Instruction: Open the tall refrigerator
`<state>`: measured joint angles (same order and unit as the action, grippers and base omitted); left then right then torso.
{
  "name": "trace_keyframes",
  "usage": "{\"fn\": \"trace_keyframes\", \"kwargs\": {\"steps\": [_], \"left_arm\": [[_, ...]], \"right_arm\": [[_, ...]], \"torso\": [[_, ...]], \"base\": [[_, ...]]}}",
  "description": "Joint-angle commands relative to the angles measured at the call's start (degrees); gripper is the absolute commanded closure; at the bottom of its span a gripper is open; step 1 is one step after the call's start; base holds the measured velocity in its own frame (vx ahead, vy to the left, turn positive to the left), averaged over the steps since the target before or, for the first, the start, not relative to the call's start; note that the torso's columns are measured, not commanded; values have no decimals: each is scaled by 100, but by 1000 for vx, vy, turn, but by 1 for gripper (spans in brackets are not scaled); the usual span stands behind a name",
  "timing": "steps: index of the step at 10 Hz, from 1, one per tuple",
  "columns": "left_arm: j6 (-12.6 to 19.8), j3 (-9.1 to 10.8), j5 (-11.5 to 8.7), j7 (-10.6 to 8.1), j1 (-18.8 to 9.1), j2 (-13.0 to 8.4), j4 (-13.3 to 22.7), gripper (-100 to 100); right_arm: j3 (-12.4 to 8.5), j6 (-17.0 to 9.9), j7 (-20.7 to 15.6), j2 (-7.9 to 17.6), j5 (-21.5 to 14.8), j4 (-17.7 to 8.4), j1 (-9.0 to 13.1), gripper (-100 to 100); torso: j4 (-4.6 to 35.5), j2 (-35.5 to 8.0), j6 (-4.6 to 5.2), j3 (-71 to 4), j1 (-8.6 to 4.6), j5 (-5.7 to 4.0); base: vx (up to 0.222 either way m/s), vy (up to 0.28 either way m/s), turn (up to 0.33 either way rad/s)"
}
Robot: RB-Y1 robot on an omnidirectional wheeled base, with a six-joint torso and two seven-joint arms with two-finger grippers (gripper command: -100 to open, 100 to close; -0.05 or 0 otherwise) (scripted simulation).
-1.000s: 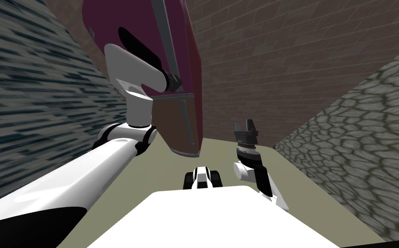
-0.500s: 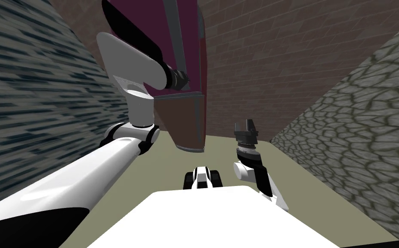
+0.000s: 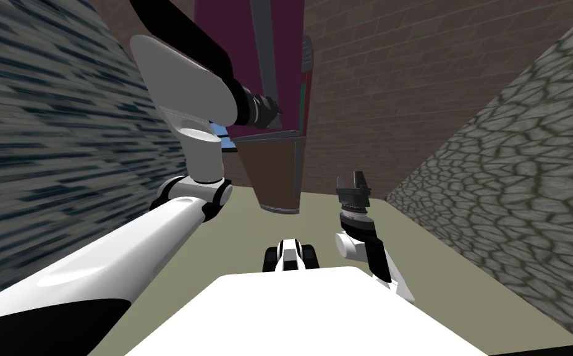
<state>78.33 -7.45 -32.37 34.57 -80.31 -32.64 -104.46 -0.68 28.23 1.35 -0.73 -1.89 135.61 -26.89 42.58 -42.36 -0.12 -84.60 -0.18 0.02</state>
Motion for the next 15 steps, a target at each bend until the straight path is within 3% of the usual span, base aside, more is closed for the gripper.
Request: {"fn": "trace_keyframes", "kwargs": {"steps": [1,4,5,6,8,9,12,13,14,15], "left_arm": [[14,10,-139,-3,1,57,-82,100],[-8,56,-387,-5,-35,156,-205,100],[-19,79,-511,-6,-53,205,-267,100],[-19,79,-511,-6,-53,205,-267,100],[-41,125,-759,-7,-90,304,-391,100],[-41,125,-759,-7,-90,304,-391,100],[-74,194,-1131,-10,-144,453,-576,100],[-74,194,-1131,-10,-144,453,-576,100],[-85,217,-1254,-11,-162,502,-638,100],[-35,162,-1216,6,-136,494,-612,100]], "right_arm": [[1,0,0,-1,0,0,-1,0],[0,0,0,0,0,1,0,0],[0,0,0,0,0,0,0,0],[-1,0,0,1,0,0,0,0],[0,0,0,1,0,0,0,0],[-1,0,0,1,0,0,-1,0],[-1,0,0,1,0,0,0,0],[-1,0,0,1,0,0,0,0],[-1,0,0,1,0,0,-1,0],[-1,0,0,1,0,0,-1,0]], "torso": [[-12,23,8,-18,-36,-17],[-23,0,2,5,58,22],[-23,0,-1,6,63,23],[-17,-3,5,4,61,22],[-19,10,2,-10,44,13],[-17,9,8,-6,47,16],[-11,-11,5,7,65,22],[-11,-9,6,6,60,23],[-9,9,2,-12,33,14],[-8,4,5,-11,29,9]], "base": [[-10,159,-9],[-61,269,-56],[-80,274,-39],[-58,219,-36],[-68,264,-38],[-19,230,-32],[-80,303,-45],[-22,268,-27],[-45,276,-27],[-32,135,-29]]}}
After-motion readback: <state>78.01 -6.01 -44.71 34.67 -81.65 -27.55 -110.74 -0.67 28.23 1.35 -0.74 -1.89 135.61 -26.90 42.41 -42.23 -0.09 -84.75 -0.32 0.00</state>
